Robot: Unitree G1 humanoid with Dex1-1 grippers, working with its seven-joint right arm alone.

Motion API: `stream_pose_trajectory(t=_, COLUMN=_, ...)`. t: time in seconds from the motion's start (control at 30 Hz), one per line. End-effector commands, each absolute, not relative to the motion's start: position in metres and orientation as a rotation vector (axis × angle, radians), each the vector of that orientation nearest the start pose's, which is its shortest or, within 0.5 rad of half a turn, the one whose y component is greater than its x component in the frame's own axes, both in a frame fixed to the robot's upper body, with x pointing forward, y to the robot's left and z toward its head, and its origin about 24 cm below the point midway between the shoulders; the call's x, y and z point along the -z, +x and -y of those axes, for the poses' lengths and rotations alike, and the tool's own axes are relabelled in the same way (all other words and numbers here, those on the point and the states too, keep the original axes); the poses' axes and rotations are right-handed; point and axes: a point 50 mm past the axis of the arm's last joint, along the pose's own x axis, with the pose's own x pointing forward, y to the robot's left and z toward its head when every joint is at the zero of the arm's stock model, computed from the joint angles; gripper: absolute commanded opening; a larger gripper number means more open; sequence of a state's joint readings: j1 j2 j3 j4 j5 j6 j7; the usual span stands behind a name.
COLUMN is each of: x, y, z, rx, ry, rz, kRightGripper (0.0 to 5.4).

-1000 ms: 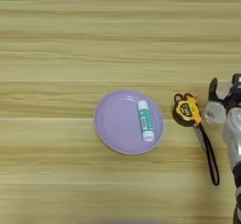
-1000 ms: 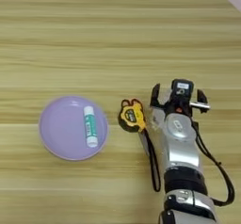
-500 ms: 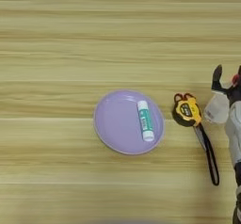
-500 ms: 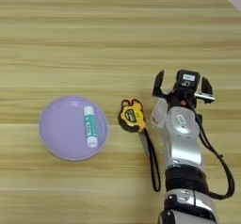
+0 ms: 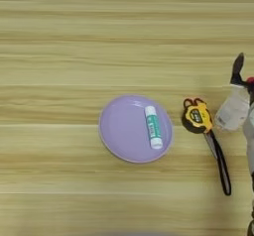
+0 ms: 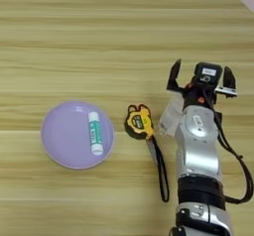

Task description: Move the objects on the table

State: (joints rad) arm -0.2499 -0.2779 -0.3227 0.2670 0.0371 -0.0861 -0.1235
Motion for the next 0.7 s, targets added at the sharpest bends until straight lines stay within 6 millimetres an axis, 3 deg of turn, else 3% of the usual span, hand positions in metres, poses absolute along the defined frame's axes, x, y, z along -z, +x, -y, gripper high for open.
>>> stream_pose_trajectory(t=0.03, x=-0.122, y=0.291, z=0.266, rx=0.346, ry=-0.174, rz=0.267, kRightGripper=5.38)
stream_pose_trajectory(t=0.4, x=-0.143, y=0.274, z=0.242, rx=0.233, ry=-0.173, rz=0.321, kRightGripper=5.38)
stream_pose_trajectory(t=0.7, x=-0.143, y=0.255, z=0.223, rx=0.151, ry=-0.197, rz=0.315, kRightGripper=5.38)
